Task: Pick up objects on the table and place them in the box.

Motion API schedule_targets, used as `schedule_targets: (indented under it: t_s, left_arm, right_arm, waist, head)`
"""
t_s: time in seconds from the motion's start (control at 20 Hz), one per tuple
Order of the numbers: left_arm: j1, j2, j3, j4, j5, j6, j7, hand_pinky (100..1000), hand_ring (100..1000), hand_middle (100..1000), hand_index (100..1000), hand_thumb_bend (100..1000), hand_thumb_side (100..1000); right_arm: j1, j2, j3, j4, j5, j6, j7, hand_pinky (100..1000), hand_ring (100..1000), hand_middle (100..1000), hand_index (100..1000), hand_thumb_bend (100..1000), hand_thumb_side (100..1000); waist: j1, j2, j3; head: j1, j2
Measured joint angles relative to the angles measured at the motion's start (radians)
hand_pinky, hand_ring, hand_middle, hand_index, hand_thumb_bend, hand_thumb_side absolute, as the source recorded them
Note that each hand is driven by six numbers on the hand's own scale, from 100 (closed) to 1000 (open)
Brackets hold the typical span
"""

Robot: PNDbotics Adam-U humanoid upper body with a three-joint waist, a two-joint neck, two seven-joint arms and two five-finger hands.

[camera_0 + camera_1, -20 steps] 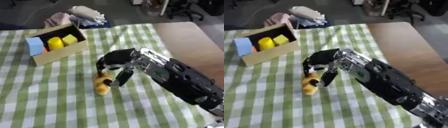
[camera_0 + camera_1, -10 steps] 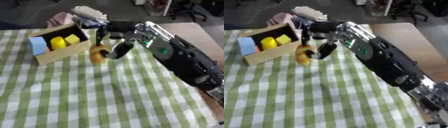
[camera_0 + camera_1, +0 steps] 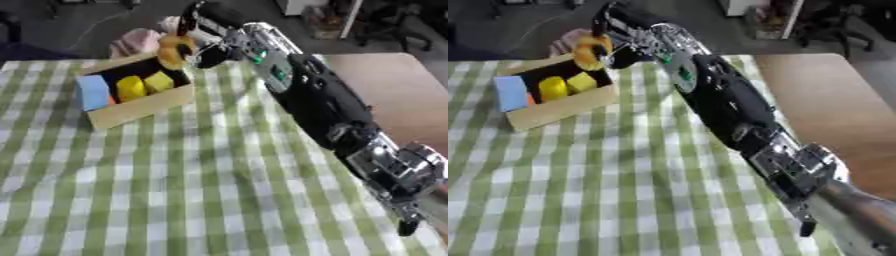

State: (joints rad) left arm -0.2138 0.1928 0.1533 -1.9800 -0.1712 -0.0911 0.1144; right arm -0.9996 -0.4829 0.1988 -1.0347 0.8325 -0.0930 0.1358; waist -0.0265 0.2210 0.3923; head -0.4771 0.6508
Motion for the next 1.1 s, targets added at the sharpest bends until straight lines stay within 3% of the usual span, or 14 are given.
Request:
schedule_targets:
  t_s: [0.15, 0.4, 0.6, 0.85, 0.95, 1.0, 1.1]
  left_arm:
    - [-0.006, -0.004, -0.009, 0.0, 0.005, -0.003, -0.012, 715, 564, 621, 815, 222, 654]
    - [-0.01, -0.009, -0.014, 0.0, 0.013, -0.007, -0.019, 716, 563, 620, 816, 214, 660]
    - [-0.016, -0.01, -0.019, 0.0, 0.015, -0.006, -0.025, 716, 563, 620, 816, 213, 662]
    - [-0.017, -0.017, -0.021, 0.0, 0.021, -0.005, -0.027, 716, 562, 620, 816, 209, 666]
    - [-0.018, -0.017, -0.021, 0.0, 0.021, -0.005, -0.028, 716, 562, 620, 816, 205, 673]
    - [-0.019, -0.017, -0.021, 0.0, 0.022, -0.005, -0.028, 716, 562, 620, 816, 207, 668]
    - [-0.022, -0.017, -0.023, 0.0, 0.022, -0.006, -0.029, 716, 562, 620, 816, 205, 669]
  right_arm:
    - [-0.013, 0.048, -0.028, 0.096, 0.08, 0.035, -0.116, 745, 709, 622, 402, 100, 202]
    - [-0.013, 0.089, -0.043, 0.178, 0.153, 0.087, -0.229, 748, 719, 652, 539, 100, 199]
    - [-0.012, 0.114, -0.044, 0.205, 0.186, 0.123, -0.266, 752, 730, 677, 677, 100, 198]
    - [-0.01, 0.129, -0.033, 0.208, 0.208, 0.124, -0.273, 772, 752, 721, 843, 100, 198]
    - [-0.008, 0.131, -0.028, 0.205, 0.224, 0.125, -0.273, 782, 771, 765, 929, 100, 287]
    - [-0.007, 0.133, -0.025, 0.201, 0.235, 0.127, -0.274, 784, 775, 774, 945, 100, 192]
    - [-0.007, 0.135, -0.022, 0.189, 0.259, 0.14, -0.276, 791, 793, 817, 976, 100, 188]
  waist:
    - [0.0, 0.0, 0.011]
    - [0.0, 0.0, 0.022]
    - [0.0, 0.0, 0.026]
    - [0.0, 0.0, 0.028]
    - [0.0, 0.0, 0.028]
    - [0.0, 0.0, 0.029]
    - [0.0, 0.0, 0.03]
  head:
    - [-0.017, 0.0]
    - [-0.029, 0.0]
    - [-0.035, 0.0]
    - [-0.036, 0.0]
    - [-0.036, 0.0]
    - [-0.036, 0.0]
    - [-0.036, 0.0]
